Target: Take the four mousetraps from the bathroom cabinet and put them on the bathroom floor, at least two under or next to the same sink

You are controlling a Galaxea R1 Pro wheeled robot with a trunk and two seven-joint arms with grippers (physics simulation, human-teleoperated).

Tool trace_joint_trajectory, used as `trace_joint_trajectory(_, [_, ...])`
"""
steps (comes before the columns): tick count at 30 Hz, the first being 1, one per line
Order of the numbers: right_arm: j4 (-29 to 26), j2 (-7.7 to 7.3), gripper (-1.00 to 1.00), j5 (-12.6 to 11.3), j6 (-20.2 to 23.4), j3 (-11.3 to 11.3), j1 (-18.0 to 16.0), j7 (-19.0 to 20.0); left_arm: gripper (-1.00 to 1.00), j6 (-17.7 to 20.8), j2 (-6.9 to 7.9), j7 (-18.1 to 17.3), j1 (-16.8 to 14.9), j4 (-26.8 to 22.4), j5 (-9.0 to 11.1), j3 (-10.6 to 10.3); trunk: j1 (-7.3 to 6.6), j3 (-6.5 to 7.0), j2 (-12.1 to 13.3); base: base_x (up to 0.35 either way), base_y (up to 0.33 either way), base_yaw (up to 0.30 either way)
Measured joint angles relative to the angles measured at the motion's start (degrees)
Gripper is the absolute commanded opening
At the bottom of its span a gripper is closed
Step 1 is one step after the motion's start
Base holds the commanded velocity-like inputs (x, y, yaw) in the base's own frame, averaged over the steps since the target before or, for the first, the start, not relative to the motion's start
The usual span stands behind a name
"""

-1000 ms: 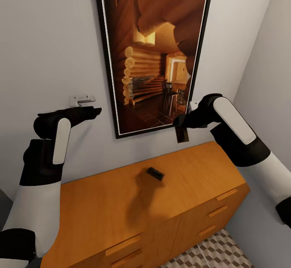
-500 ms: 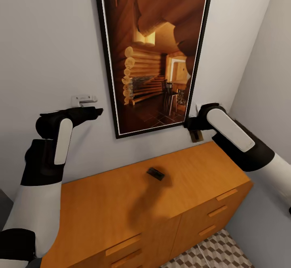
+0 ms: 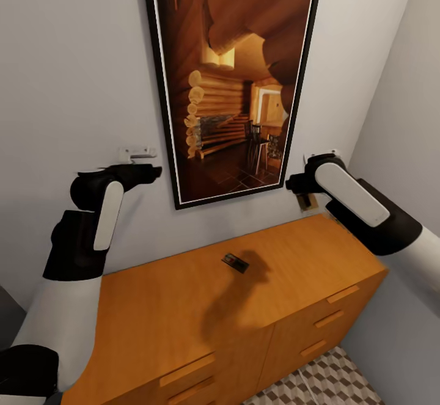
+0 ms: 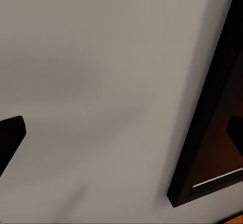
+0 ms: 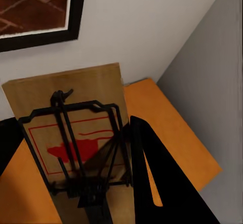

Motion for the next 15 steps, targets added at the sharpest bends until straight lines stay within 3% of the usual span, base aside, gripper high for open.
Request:
trace_joint_trajectory(9, [5.0,0.71,-1.00,-0.8,0.6,0.0,-5.7,0.0,1.00,0.0,-0.26,0.7,0.0,1.2,0.0,-0.3,0.00,0.00,0.0,0.000,0.000,0.000])
trace_joint_trajectory(15, [9.2,2.20,-1.00,-4.4,0.7,0.7,-10.9,0.0,1.00,0.0,-0.29,0.8,0.0,1.4,0.0,-0.3,0.00,0.00,0.0,0.000,0.000,0.000])
